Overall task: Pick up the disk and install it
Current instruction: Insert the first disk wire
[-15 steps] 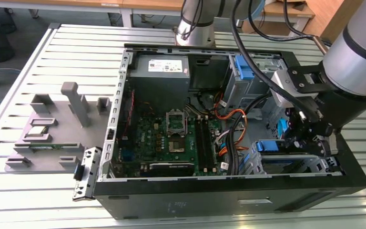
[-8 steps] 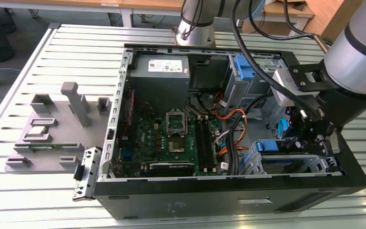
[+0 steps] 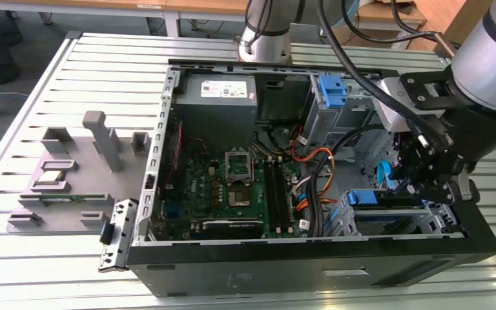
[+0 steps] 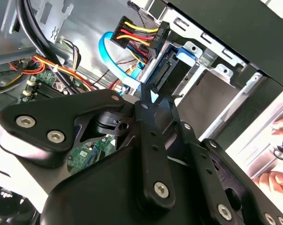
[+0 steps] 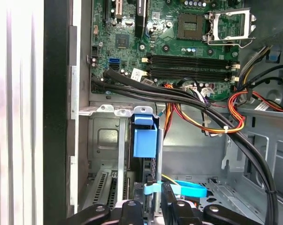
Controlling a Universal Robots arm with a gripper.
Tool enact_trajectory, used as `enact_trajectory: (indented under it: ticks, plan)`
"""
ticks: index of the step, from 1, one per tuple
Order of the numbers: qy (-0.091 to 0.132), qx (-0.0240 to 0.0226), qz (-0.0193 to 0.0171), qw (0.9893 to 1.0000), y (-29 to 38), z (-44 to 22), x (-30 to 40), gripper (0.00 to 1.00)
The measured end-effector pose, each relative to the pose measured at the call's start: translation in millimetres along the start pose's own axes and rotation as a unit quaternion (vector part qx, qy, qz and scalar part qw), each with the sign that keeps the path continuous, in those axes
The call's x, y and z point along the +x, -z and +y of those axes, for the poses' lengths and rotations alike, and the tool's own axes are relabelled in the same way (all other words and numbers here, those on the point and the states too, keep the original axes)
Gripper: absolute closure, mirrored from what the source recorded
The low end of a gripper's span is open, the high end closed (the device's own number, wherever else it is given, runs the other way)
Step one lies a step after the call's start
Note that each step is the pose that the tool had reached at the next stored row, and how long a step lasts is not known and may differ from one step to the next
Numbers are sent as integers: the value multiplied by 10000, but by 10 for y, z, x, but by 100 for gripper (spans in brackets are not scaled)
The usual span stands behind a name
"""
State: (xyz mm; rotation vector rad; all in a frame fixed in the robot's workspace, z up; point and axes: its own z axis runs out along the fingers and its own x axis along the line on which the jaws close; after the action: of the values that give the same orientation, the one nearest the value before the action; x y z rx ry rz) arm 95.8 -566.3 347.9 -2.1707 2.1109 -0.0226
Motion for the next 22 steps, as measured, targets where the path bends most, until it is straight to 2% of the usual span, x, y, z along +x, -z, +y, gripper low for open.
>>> enact_trajectory:
  ticks: [3, 11, 12, 13, 16, 18, 22]
  plan:
    - [0, 0, 0, 10000, 40, -4, -2, 71]
    - [0, 0, 0, 10000, 44, -4, -3, 71]
    - [0, -16, 0, 10000, 44, -5, -3, 71]
    - [-5, -71, -1, 10000, 42, -5, -3, 71]
    - [-19, -276, -7, 9996, 33, -5, -2, 71]
    - [-26, -373, -8, 9993, 32, -6, -2, 71]
    - [-27, -382, -9, 9993, 31, -5, -2, 71]
